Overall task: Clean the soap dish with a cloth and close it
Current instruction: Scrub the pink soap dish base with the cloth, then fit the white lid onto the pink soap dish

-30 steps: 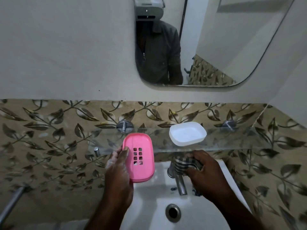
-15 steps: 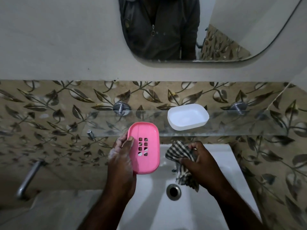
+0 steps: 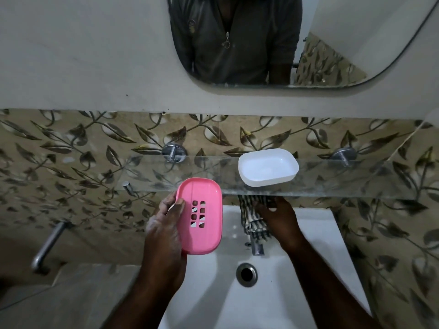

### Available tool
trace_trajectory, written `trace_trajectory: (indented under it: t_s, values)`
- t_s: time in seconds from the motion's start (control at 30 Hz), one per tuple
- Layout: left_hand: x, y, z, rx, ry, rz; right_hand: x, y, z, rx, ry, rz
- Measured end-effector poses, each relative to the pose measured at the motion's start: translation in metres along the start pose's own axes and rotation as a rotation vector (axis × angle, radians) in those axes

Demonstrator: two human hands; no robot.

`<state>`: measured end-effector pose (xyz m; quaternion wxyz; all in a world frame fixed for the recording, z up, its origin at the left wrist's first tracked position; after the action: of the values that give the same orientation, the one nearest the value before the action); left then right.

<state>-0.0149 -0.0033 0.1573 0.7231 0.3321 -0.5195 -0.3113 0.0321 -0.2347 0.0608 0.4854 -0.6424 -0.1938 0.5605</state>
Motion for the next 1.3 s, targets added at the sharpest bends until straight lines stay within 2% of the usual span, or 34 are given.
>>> trace_trajectory:
  t_s: [0.27, 0.43, 0.57, 0.63, 0.73, 0.83, 0.9, 1.0, 1.1, 1.3]
  values:
    - [-0.001, 0.001, 0.003, 0.012, 0.007, 0.024, 0.002, 0.008, 0.001, -0.004, 0.093, 0.092]
    - [-0.002, -0.002, 0.003, 0.013, 0.005, 0.028, -0.005, -0.002, 0.015, -0.164, 0.188, 0.213]
    - [-0.002, -0.004, 0.003, 0.012, -0.006, 0.032, -0.011, -0.021, 0.037, -0.264, 0.194, 0.321]
    - [-0.002, -0.004, 0.002, 0.02, -0.003, 0.037, -0.02, -0.037, 0.054, -0.306, 0.173, 0.292]
    - [0.001, -0.004, 0.001, 0.031, -0.003, 0.054, -0.037, -0.07, 0.074, -0.458, 0.118, 0.241]
    - [0.004, -0.006, 0.001, 0.06, 0.036, 0.062, -0.052, -0.104, 0.079, -0.68, 0.269, 0.196]
    - [0.006, -0.006, 0.0, 0.078, 0.057, 0.068, -0.056, -0.116, 0.071, -0.767, 0.33, 0.259]
    - [0.007, -0.006, -0.002, 0.085, 0.054, 0.081, -0.05, -0.118, 0.053, -0.786, 0.262, 0.53]
    - [0.008, -0.006, -0.004, 0.085, 0.046, 0.101, -0.042, -0.115, 0.045, -0.762, 0.177, 0.7]
    - [0.009, -0.01, -0.006, 0.11, 0.066, 0.087, -0.047, -0.112, 0.051, -0.735, 0.087, 0.617]
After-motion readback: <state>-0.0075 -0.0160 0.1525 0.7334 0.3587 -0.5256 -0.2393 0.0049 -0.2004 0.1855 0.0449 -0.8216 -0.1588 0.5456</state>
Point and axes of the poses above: each hand's wrist, its own z-axis away from the middle knuckle, its own x-axis out of the palm, y = z × x, the point moved 2 cm from there along -z, towards the middle knuckle, and after that the axes turned 5 degrees about z, right-handed, at the moved point
